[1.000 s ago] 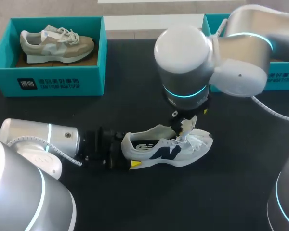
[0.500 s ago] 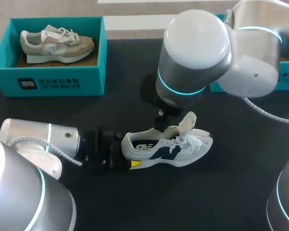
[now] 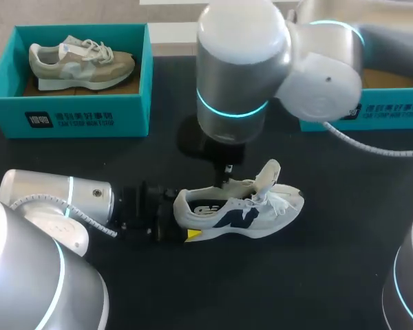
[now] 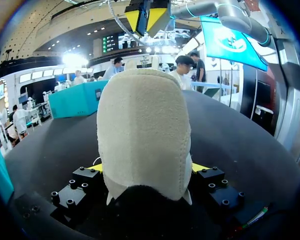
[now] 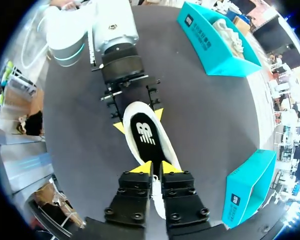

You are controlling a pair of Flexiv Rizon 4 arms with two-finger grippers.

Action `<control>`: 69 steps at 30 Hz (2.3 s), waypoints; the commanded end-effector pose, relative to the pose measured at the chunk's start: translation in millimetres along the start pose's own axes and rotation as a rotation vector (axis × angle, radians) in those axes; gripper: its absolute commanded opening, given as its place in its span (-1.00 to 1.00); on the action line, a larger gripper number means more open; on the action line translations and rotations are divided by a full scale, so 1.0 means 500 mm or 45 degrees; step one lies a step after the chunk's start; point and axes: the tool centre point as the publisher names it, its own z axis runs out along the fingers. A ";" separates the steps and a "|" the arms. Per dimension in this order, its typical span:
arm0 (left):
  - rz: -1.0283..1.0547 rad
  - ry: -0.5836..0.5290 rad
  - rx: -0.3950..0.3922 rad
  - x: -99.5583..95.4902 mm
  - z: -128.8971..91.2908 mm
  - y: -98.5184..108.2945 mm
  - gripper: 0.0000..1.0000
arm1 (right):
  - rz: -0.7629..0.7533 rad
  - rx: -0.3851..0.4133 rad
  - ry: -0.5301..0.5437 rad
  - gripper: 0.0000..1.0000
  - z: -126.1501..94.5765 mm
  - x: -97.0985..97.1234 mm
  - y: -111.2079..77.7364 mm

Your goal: Take the shoe out of the shoebox, open the shoe tongue, remove and reinsert the insole, then place the shoe into the shoebox

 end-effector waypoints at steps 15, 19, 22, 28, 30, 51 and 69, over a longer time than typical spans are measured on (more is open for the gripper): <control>0.000 0.000 -0.003 0.003 0.000 0.002 -1.00 | -0.134 0.075 0.036 -1.00 0.142 0.021 0.041; 0.000 0.000 -0.003 0.003 0.000 0.002 -1.00 | -0.145 0.070 0.066 -1.00 0.174 0.017 0.036; 0.000 0.000 -0.003 0.003 0.000 0.002 -1.00 | -0.147 0.085 0.095 -1.00 0.194 0.014 0.030; 0.000 0.000 -0.003 0.003 0.000 0.002 -1.00 | -0.134 0.104 0.122 -1.00 0.214 0.014 0.014; 0.000 0.000 -0.003 0.003 0.000 0.002 -1.00 | -0.133 0.110 0.125 -1.00 0.218 0.015 0.009; 0.000 0.000 -0.003 0.003 0.000 0.002 -1.00 | -0.076 0.102 0.118 -1.00 0.220 0.016 -0.006; 0.000 0.000 -0.003 0.003 0.000 0.002 -1.00 | -0.074 0.131 0.139 -1.00 0.236 0.020 -0.014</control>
